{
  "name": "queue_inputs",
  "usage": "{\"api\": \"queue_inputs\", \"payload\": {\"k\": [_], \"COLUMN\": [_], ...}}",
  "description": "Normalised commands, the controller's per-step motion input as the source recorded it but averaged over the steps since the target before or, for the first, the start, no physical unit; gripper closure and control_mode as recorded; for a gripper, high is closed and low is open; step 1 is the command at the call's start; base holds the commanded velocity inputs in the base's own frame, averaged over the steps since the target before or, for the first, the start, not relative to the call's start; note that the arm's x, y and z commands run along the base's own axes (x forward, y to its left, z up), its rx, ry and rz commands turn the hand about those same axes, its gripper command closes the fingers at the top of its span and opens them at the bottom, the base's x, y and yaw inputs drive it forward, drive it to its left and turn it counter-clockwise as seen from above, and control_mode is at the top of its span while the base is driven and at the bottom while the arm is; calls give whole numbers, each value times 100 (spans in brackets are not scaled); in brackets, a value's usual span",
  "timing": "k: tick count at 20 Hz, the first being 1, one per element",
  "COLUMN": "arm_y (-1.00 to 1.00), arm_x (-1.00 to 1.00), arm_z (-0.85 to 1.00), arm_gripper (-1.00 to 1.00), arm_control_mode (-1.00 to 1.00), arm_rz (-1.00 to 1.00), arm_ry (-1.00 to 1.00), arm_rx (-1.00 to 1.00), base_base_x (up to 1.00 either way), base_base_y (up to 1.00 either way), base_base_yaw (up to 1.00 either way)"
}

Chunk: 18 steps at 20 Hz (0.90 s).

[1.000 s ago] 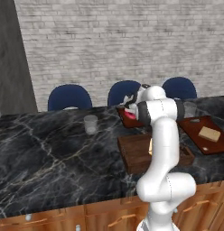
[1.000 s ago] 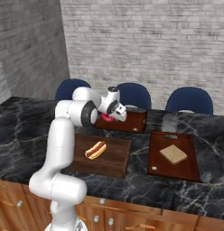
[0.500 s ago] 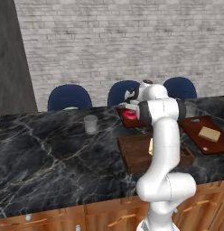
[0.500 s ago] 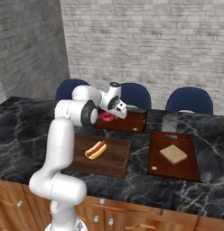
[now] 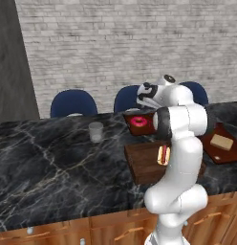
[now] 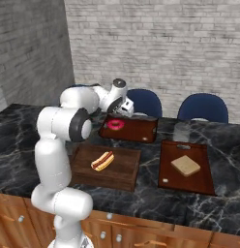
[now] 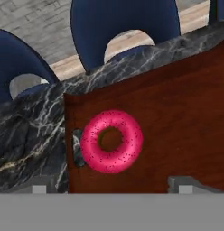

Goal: Take the donuts from the fridge and place them on the empty tray on the dining counter.

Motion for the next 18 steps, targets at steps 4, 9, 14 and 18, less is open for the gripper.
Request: {"api": "queue_inputs", "payload": {"k": [4, 9, 14, 18], "arm_y": [9, 0, 0, 0], "arm_x": [-100, -100, -99, -85], "arm_z": [71, 98, 100, 100], "arm_gripper": [-100, -100, -100, -100], "arm_control_mode": [-100, -100, -100, -100], "arm_rz": [9, 0, 0, 0], "arm_ry": [-56, -18, 17, 26], "arm_rx": [-21, -12, 0, 0], "base_base_x": [0, 0, 0, 0], "base_base_y": [0, 0, 0, 0], "base_base_yaw": [0, 0, 0, 0]}}
